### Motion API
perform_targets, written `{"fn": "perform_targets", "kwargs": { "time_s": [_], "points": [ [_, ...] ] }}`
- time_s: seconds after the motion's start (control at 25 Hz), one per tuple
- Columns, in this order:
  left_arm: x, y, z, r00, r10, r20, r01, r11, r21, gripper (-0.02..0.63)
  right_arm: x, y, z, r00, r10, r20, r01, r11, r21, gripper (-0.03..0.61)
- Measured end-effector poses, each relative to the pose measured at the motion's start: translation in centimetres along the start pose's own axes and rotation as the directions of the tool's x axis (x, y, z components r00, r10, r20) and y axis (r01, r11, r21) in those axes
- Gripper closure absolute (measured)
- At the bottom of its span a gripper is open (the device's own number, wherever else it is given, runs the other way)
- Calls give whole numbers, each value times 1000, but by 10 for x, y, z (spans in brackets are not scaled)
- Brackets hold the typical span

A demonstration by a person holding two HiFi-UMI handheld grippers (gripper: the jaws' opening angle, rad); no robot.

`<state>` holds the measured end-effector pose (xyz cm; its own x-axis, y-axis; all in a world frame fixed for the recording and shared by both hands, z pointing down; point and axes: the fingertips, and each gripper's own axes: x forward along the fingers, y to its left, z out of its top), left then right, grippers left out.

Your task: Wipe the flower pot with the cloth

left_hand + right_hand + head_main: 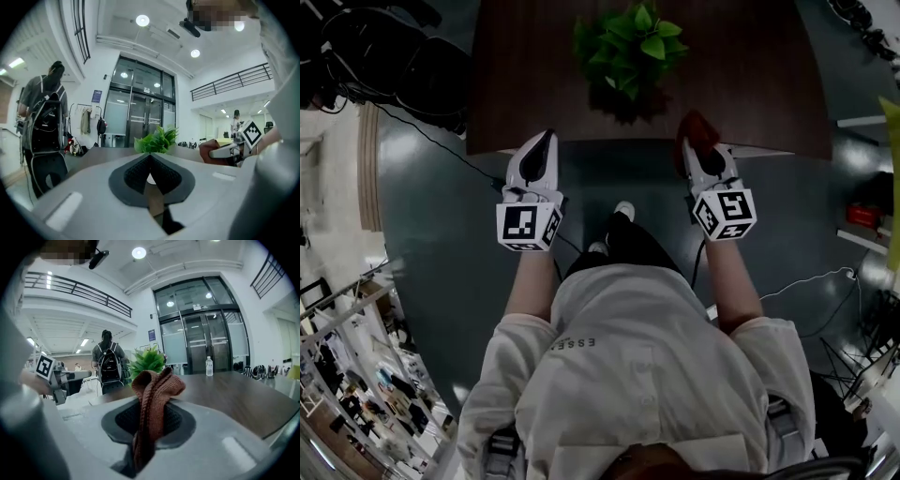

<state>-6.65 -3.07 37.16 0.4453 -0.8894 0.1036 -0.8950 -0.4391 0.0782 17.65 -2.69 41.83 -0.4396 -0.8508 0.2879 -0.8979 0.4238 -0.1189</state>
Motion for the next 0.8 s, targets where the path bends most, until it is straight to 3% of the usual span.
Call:
{"fn": "perform_targets", "kwargs": {
  "time_s": [0.16,0.36,0.56,0.8],
  "points": [
    [-50,-19,18,997,-20,72,21,1000,-11,598,-40,40,-3,1000,-8,25,9,999,-44,529],
    [-116,-41,24,994,-50,100,55,997,-57,598,-101,98,-22,1000,-13,29,15,999,-43,529],
    [-162,-64,31,992,-41,119,47,998,-45,598,-143,139,-33,999,-15,31,16,999,-46,529],
    [-205,-123,39,988,-52,143,55,998,-14,598,-193,161,-36,998,38,49,-34,996,-79,529]
  ]
}}
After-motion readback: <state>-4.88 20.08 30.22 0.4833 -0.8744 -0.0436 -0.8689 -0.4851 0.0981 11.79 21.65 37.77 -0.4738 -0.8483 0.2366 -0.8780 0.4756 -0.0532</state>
